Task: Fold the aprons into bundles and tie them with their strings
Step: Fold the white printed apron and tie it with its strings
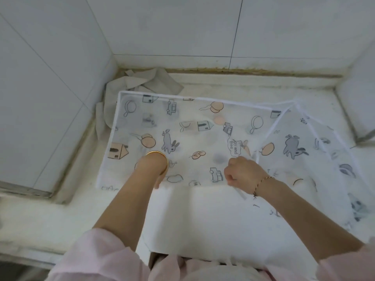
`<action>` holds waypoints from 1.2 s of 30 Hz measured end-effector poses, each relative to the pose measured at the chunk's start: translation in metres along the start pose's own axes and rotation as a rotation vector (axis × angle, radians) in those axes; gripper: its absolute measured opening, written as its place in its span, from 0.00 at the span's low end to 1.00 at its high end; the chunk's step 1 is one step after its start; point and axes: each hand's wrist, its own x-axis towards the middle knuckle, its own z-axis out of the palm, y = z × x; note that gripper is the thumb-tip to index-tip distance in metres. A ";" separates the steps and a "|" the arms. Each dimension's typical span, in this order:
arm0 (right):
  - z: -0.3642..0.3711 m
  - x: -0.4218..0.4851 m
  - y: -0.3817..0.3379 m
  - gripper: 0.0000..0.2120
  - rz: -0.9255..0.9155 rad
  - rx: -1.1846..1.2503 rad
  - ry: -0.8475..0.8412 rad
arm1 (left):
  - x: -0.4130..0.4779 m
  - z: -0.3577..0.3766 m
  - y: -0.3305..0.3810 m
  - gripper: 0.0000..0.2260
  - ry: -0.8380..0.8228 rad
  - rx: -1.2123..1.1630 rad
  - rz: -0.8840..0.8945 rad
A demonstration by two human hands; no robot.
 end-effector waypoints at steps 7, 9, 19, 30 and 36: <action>-0.012 -0.020 0.000 0.05 0.182 0.478 0.432 | -0.005 -0.074 0.081 0.13 0.610 -0.343 0.498; -0.023 -0.035 0.012 0.05 0.340 0.469 0.650 | 0.007 -0.087 0.119 0.13 0.700 -0.356 0.570; -0.007 -0.106 0.097 0.20 0.963 0.560 0.562 | 0.038 -0.108 0.179 0.19 0.522 0.073 0.282; 0.008 -0.134 0.135 0.14 0.664 1.415 0.430 | 0.039 -0.089 0.220 0.39 0.416 0.064 0.091; 0.007 -0.143 0.166 0.06 0.669 0.963 0.219 | 0.035 -0.075 0.231 0.44 0.451 0.067 0.018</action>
